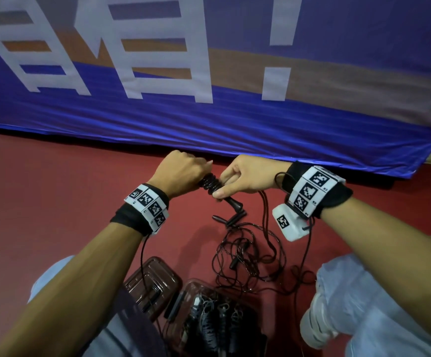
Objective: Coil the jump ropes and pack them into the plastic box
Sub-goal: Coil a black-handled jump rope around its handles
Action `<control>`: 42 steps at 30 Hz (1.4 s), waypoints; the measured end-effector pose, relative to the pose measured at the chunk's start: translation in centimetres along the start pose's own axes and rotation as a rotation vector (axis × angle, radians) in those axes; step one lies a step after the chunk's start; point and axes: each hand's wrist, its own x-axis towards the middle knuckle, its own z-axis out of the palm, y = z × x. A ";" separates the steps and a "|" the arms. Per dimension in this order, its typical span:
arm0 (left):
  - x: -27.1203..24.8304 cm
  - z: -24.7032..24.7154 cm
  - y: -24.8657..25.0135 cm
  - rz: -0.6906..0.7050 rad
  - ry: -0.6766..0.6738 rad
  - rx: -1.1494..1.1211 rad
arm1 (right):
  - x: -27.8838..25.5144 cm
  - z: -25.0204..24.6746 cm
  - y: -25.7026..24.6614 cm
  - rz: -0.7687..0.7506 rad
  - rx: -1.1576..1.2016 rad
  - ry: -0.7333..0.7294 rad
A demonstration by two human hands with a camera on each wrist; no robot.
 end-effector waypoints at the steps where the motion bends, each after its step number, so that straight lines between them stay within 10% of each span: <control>1: 0.0 -0.1 -0.1 -0.009 0.065 -0.007 | -0.1 -0.1 -0.1 -0.002 0.061 -0.037; 11: 0.1 -0.3 1.0 -0.272 0.469 -0.309 | -0.5 -0.5 -0.9 -0.084 0.335 -0.134; 20: 1.1 0.0 3.2 -0.709 0.537 -0.729 | 0.2 0.8 -1.5 -0.127 0.764 -0.014; 25: 1.7 0.3 3.2 -1.006 0.414 -0.854 | 1.8 1.9 -1.7 -0.203 1.127 0.069; 33: 1.2 0.6 1.6 -1.160 -0.102 -0.462 | 3.7 3.4 -2.2 0.112 1.225 0.385; 42: 1.5 1.8 2.9 -1.024 -0.396 -0.226 | 2.6 3.3 -1.8 0.335 0.299 0.485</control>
